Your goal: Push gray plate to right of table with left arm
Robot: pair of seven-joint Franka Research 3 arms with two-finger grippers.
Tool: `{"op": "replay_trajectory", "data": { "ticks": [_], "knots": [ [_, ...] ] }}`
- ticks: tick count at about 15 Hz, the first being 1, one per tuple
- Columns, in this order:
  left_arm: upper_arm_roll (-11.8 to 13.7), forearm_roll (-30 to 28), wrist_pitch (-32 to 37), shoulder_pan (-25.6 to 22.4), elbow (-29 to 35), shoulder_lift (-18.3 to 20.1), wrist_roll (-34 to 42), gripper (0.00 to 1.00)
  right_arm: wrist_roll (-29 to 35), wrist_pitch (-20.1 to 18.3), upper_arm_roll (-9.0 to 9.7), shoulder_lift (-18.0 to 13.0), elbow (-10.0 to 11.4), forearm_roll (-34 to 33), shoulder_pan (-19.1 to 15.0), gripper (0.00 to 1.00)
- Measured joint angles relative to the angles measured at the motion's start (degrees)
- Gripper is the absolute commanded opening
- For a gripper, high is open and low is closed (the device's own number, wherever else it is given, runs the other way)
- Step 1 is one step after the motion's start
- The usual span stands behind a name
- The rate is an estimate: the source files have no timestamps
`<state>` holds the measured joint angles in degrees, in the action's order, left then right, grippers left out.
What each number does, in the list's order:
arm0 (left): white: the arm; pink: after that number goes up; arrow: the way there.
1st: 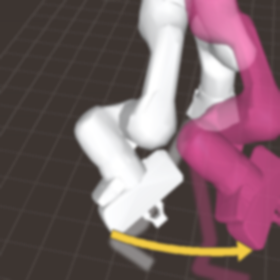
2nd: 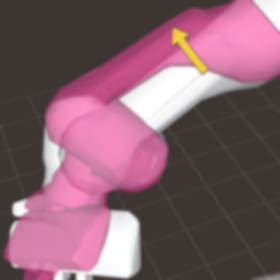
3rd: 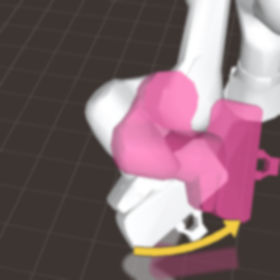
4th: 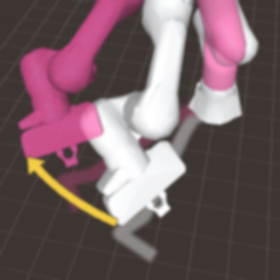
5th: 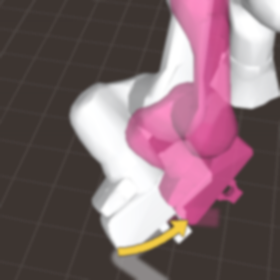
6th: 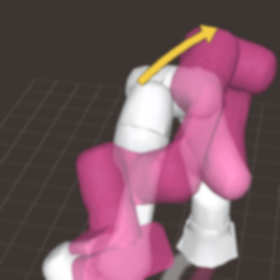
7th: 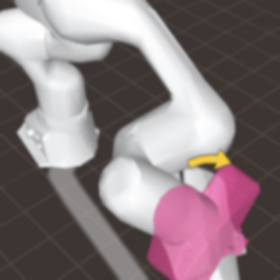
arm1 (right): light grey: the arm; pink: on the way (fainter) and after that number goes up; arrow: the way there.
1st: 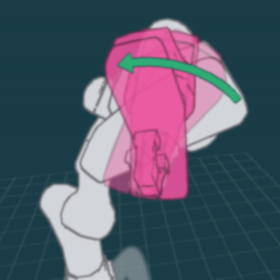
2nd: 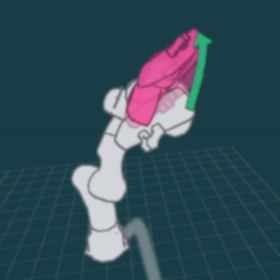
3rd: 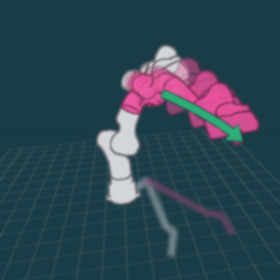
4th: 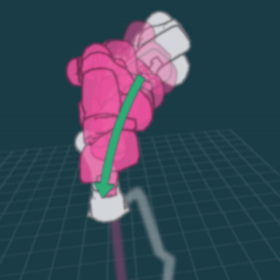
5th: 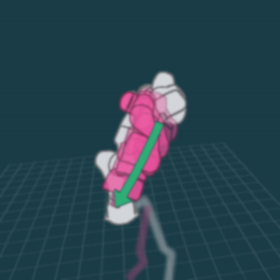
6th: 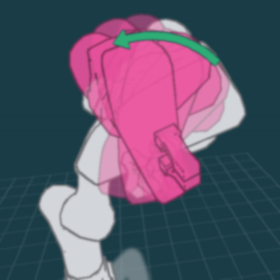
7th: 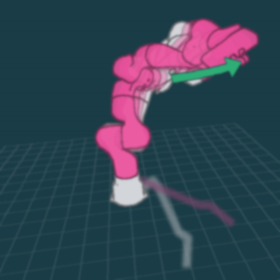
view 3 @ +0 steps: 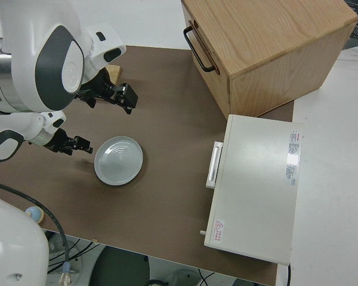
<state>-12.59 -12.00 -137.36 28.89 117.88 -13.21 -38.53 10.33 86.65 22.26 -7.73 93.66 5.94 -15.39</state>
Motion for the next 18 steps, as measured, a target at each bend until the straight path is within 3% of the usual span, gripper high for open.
{"op": "replay_trajectory", "data": {
  "ticks": [3, 7, 11, 18],
  "knots": [
    [0.35, 0.09, 6.07, -4.02, 0.0, 3.27, 6.34, 0.99, 0.0, 0.0, 0.0, 0.0, 0.0, 0.0, 0.0, 0.996],
    [0.72, 0.27, 17.1, -15.71, 0.05, 9.57, 18.61, 0.99, 0.0, 0.0, 0.0, 0.0, 0.0, 0.0, 0.0, 0.996],
    [0.85, 1.8, 21.66, -28.15, 0.08, 13.36, 30.17, 0.99, 0.0, 0.0, 0.0, 0.0, 0.0, 0.0, 0.0, 0.996],
    [0.87, 3.84, 25.42, -37.62, 0.03, 19.27, 37.58, 0.99, 0.0, 0.0, -0.01, 0.0, 0.0, 0.0, 0.0, 0.996]
  ]
}}
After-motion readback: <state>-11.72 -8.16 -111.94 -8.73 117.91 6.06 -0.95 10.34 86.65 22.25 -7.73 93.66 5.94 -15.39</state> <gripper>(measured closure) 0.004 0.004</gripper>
